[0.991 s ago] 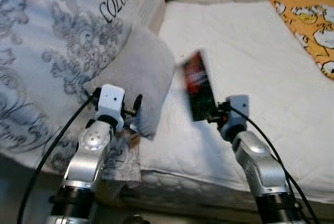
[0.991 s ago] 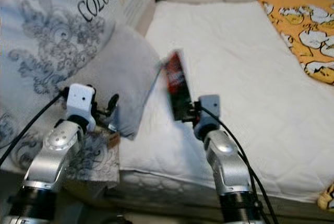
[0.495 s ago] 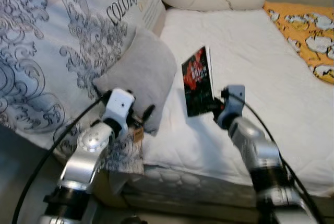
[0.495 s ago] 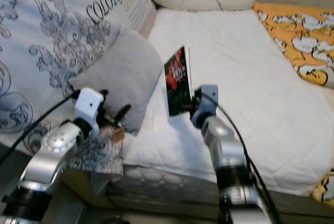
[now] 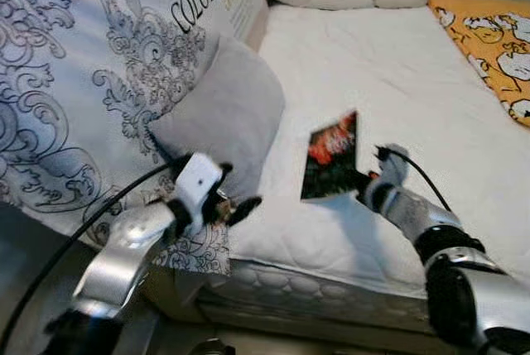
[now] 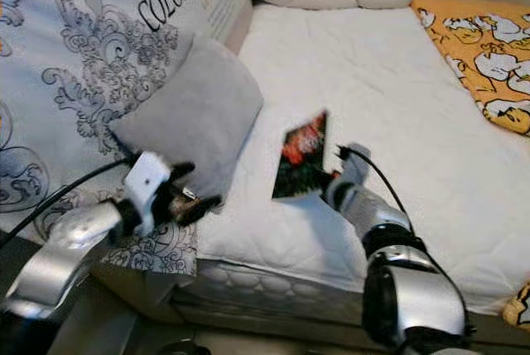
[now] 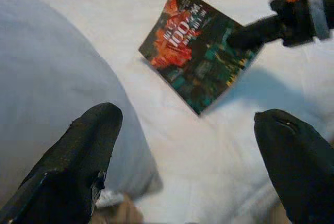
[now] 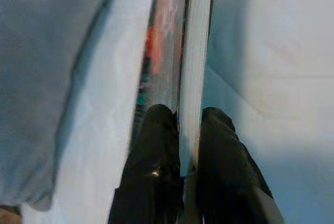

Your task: Clean up the room

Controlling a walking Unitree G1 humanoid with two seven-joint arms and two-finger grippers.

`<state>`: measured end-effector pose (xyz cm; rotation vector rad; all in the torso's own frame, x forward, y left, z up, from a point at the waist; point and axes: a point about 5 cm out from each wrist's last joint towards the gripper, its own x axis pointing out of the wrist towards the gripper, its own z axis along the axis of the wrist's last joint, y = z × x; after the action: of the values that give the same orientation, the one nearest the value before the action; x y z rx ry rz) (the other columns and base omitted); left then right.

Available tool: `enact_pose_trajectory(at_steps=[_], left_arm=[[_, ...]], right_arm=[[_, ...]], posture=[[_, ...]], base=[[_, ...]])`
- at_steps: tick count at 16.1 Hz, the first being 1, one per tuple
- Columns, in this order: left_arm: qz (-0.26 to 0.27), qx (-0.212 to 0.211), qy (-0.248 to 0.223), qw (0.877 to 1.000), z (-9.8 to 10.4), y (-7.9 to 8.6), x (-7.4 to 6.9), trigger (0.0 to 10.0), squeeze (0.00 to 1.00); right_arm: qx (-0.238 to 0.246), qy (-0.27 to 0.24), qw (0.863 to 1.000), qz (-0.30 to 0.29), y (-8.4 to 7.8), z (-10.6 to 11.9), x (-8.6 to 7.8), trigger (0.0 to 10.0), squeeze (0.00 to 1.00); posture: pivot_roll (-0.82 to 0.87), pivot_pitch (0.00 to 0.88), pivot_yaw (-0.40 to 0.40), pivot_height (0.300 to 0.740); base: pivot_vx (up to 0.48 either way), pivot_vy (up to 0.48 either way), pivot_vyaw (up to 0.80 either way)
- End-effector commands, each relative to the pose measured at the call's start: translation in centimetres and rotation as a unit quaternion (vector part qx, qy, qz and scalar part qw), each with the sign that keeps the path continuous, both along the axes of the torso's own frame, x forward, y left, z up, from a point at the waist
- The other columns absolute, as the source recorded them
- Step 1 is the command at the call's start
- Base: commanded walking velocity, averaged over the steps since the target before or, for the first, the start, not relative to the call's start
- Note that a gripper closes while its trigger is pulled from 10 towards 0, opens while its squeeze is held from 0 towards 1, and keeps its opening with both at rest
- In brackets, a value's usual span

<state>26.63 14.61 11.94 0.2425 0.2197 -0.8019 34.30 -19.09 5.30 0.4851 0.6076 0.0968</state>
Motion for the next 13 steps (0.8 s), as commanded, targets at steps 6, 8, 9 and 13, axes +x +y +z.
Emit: enact_pose_trajectory(at_steps=[6,8,9,13], left_arm=[[-0.024,0.010,0.015,1.000,1.1,0.1,-1.4,10.0,0.00],[-0.027,0.011,0.019,0.999,1.1,0.0,-1.4,10.0,0.00],[-0.029,0.010,0.020,0.999,1.1,-0.2,-1.3,10.0,0.00],[-0.024,-0.005,0.016,1.000,0.8,-1.2,-0.6,10.0,0.00]], right_arm=[[-0.106,0.032,0.993,-0.035,-2.5,-0.9,-0.8,10.0,1.00],[-0.123,0.030,0.990,-0.057,-3.3,-0.9,-0.8,10.0,1.00],[-0.123,0.028,0.990,-0.066,-3.5,-0.8,-0.8,10.0,1.00],[-0.090,0.007,0.993,-0.081,-4.1,-1.0,-1.2,10.0,1.00]], posture=[[0.16,0.000,0.053,0.740],[0.15,0.000,0.061,0.740],[0.14,0.000,0.068,0.740],[0.10,0.000,0.034,0.740]], base=[[0.000,0.000,0.00],[0.000,0.000,0.00],[0.000,0.000,0.00],[0.000,0.000,0.00]])
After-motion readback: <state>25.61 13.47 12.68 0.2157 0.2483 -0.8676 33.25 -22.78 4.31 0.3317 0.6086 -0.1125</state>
